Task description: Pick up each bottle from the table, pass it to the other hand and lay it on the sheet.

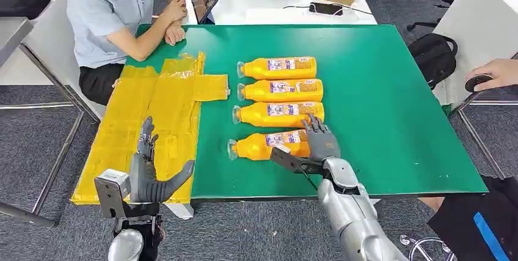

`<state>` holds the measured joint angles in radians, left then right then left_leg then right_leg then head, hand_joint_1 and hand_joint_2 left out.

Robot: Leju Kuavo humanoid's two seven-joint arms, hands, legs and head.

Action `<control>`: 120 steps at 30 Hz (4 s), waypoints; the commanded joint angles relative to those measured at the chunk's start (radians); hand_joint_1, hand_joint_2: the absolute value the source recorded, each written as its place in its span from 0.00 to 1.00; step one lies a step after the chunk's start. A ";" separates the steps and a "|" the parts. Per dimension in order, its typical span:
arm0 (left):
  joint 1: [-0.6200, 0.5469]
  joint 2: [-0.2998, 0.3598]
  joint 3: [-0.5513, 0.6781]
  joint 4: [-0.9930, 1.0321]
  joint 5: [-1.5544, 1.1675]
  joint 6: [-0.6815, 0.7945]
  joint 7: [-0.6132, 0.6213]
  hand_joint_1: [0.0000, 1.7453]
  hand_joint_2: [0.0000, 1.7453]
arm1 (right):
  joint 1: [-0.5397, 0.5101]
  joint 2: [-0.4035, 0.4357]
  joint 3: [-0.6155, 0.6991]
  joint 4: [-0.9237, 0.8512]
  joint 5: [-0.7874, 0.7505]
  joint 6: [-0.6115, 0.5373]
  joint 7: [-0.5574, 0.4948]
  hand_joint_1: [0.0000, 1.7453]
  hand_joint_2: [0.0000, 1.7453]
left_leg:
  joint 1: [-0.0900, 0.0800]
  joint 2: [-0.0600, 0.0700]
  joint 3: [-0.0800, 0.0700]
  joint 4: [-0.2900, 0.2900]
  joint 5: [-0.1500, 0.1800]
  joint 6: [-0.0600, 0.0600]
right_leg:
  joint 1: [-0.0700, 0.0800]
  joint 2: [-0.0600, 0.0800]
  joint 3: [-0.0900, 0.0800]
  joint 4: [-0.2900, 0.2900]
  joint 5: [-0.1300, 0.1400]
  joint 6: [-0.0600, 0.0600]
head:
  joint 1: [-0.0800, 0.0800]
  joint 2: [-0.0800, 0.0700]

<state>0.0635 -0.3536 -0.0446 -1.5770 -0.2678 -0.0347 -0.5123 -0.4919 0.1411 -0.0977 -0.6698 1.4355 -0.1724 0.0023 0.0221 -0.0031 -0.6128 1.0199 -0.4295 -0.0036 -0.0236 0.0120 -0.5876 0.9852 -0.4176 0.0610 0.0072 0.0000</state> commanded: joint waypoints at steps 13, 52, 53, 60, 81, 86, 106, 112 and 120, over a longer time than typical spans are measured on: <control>-0.045 0.005 0.013 0.038 0.005 -0.005 0.005 0.00 1.00 | -0.009 -0.011 0.047 0.219 -0.024 -0.006 -0.116 0.99 1.00 | 0.001 -0.002 0.011 -0.002 0.001 0.001 | 0.002 -0.002 0.011 -0.003 0.002 -0.005 | 0.000 0.000; -0.038 0.005 0.021 -0.005 0.051 -0.005 -0.011 0.00 1.00 | 0.136 0.000 -0.015 -0.022 -0.356 -0.011 -0.354 1.00 1.00 | 0.000 -0.002 0.008 -0.001 0.000 0.001 | 0.001 -0.001 0.008 -0.001 0.001 -0.004 | 0.000 0.000; -0.038 0.005 0.021 -0.005 0.051 -0.005 -0.011 0.00 1.00 | 0.136 0.000 -0.015 -0.022 -0.356 -0.011 -0.354 1.00 1.00 | 0.001 -0.002 0.008 -0.002 0.000 0.001 | 0.001 -0.002 0.008 -0.002 0.002 -0.005 | 0.000 0.000; -0.038 0.005 0.021 -0.005 0.051 -0.005 -0.011 0.00 1.00 | 0.136 0.000 -0.015 -0.022 -0.356 -0.011 -0.354 1.00 1.00 | 0.000 -0.001 0.007 -0.001 0.000 0.000 | 0.001 0.000 0.008 -0.001 0.001 -0.004 | 0.000 0.000; -0.030 0.061 -0.078 0.032 0.084 -0.131 0.107 0.00 1.00 | 0.229 0.096 -0.036 -0.148 -0.482 -0.045 -0.479 0.92 1.00 | 0.001 -0.002 0.007 -0.001 0.000 0.001 | 0.001 -0.001 0.008 -0.001 0.002 -0.005 | 0.000 0.000; 0.017 0.008 -0.169 0.099 0.009 -0.172 0.025 0.00 1.00 | 0.400 0.184 0.007 -0.865 -0.786 0.095 -0.474 0.93 1.00 | -0.001 -0.003 0.003 0.001 -0.001 0.000 | -0.001 -0.002 0.004 0.003 -0.001 -0.004 | 0.002 0.000; 0.010 0.018 -0.155 0.083 0.021 -0.177 0.034 0.00 1.00 | 0.380 0.171 -0.013 -0.780 -0.795 0.075 -0.515 0.89 1.00 | -0.001 -0.005 -0.006 -0.001 0.000 0.001 | 0.000 -0.004 -0.003 0.000 -0.001 -0.001 | 0.001 0.000; 0.010 0.018 -0.155 0.083 0.021 -0.177 0.034 0.00 1.00 | 0.380 0.171 -0.013 -0.780 -0.795 0.075 -0.515 0.89 1.00 | -0.001 -0.004 -0.004 -0.001 0.000 0.002 | 0.000 -0.004 -0.001 -0.001 -0.001 -0.002 | 0.001 0.000; 0.010 0.018 -0.155 0.083 0.021 -0.177 0.034 0.00 1.00 | 0.380 0.171 -0.013 -0.780 -0.795 0.075 -0.515 0.89 1.00 | -0.001 -0.004 -0.004 -0.001 0.000 0.002 | 0.000 -0.004 -0.001 -0.001 -0.001 -0.002 | 0.001 0.000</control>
<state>0.0825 -0.3380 -0.1801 -1.5496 -0.2495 -0.2110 -0.4822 -0.0933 0.3113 -0.0931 -1.4591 0.6439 -0.0954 -0.5096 0.0218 -0.0075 -0.6208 1.0199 -0.4287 -0.0034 -0.0239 0.0093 -0.5924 0.9857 -0.4177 0.0613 0.0084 0.0000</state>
